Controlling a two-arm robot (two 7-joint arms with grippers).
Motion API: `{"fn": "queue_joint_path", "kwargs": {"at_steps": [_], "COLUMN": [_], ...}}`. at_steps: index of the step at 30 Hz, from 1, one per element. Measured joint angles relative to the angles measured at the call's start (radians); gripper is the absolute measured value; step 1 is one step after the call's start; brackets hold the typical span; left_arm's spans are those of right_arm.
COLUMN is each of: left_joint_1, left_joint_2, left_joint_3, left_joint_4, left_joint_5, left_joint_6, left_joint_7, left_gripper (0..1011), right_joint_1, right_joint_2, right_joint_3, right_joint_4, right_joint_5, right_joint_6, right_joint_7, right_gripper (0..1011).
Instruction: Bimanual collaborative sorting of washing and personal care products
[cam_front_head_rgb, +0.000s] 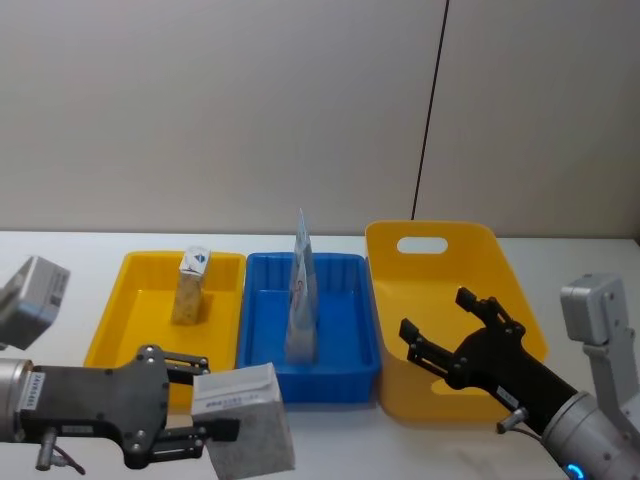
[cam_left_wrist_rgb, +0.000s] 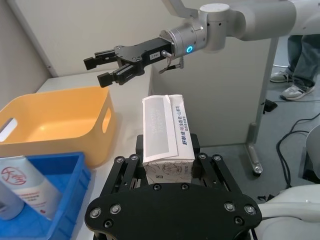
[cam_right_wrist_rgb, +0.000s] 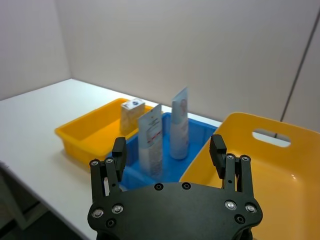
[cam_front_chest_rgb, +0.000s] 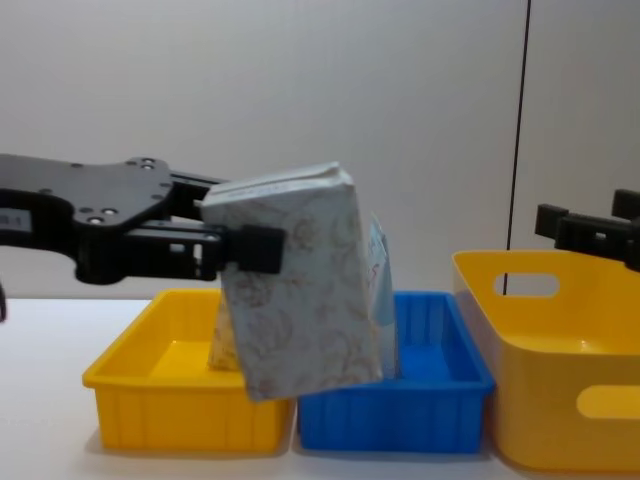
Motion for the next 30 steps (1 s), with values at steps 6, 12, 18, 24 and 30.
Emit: {"fn": "queue_joint_path", "kwargs": {"at_steps": [6,12,18,24,30], "left_joint_1": [-0.025,-0.05,-0.078,-0.105,-0.13], "left_joint_2": [-0.025,-0.046,-0.07,-0.092,-0.111], "left_joint_3": [0.029,0.052,0.073,0.094,0.11], "left_joint_4": [0.027,0.051,0.078,0.106,0.13], "left_joint_5": [0.01,0.02,0.032,0.042,0.049], "left_joint_6": [-0.002,-0.003,-0.005,-0.008,-0.013], "left_joint_7": [-0.005,-0.005,-0.004,-0.002,0.001], "left_gripper": [429,429,429,429,429], "right_joint_1": [0.019,0.041,0.063,0.085,0.103], "right_joint_2": [0.045,0.091,0.137,0.186,0.228], "right_joint_3": [-0.001,-0.01,-0.023,-0.037,-0.051], "right_joint_4": [0.007,0.018,0.029,0.041,0.053], "right_joint_5": [0.04,0.072,0.101,0.129,0.151], "right_joint_6": [0.007,0.012,0.016,0.018,0.018], "right_joint_7": [0.093,0.185,0.279,0.375,0.463], "right_gripper": [1000,1000,1000,1000,1000]}}
